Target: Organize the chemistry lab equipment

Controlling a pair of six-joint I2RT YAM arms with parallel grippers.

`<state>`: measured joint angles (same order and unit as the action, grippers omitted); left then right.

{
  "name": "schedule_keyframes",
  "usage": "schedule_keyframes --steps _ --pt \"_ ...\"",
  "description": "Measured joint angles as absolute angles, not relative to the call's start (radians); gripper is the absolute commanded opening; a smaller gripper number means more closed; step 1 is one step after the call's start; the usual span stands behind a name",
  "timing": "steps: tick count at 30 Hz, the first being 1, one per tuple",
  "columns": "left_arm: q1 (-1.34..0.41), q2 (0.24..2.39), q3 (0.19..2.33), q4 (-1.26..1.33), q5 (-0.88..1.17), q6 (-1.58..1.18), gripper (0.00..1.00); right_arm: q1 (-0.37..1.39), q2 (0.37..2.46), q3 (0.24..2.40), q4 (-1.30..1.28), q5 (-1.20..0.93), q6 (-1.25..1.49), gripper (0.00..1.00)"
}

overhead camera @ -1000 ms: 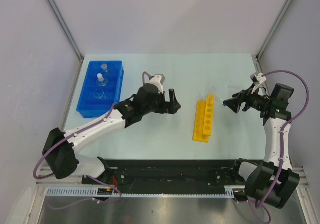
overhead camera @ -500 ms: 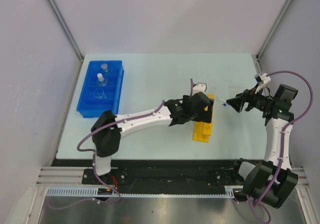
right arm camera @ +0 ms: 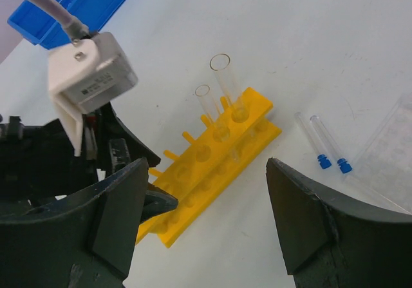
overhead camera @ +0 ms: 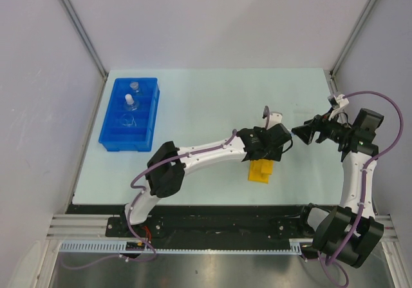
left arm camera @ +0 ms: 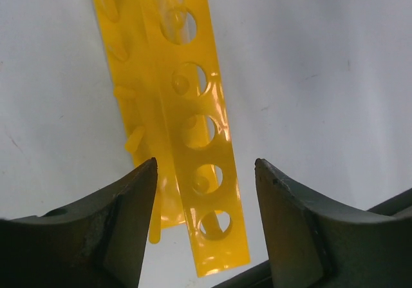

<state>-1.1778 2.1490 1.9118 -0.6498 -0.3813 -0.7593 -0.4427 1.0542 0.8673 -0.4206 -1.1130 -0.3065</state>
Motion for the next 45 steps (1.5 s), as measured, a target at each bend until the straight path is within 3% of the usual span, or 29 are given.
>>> schedule_keyframes --steps 10,24,32,45 --pt "-1.192 2.283 2.052 -0.751 -0.437 -0.742 0.66 -0.443 1.054 0.867 -0.421 -1.113 -0.305 0.79" --pt "-1.204 2.342 2.121 -0.827 -0.530 -0.732 0.47 -0.448 1.054 0.867 -0.420 -1.113 -0.303 0.79" --pt "-1.205 2.342 2.119 -0.846 -0.580 -0.724 0.41 -0.449 1.054 0.867 -0.420 -1.113 -0.303 0.79" --pt "-1.157 2.169 1.810 -0.701 -0.621 -0.701 0.38 -0.450 1.054 0.867 -0.420 -1.114 -0.303 0.79"
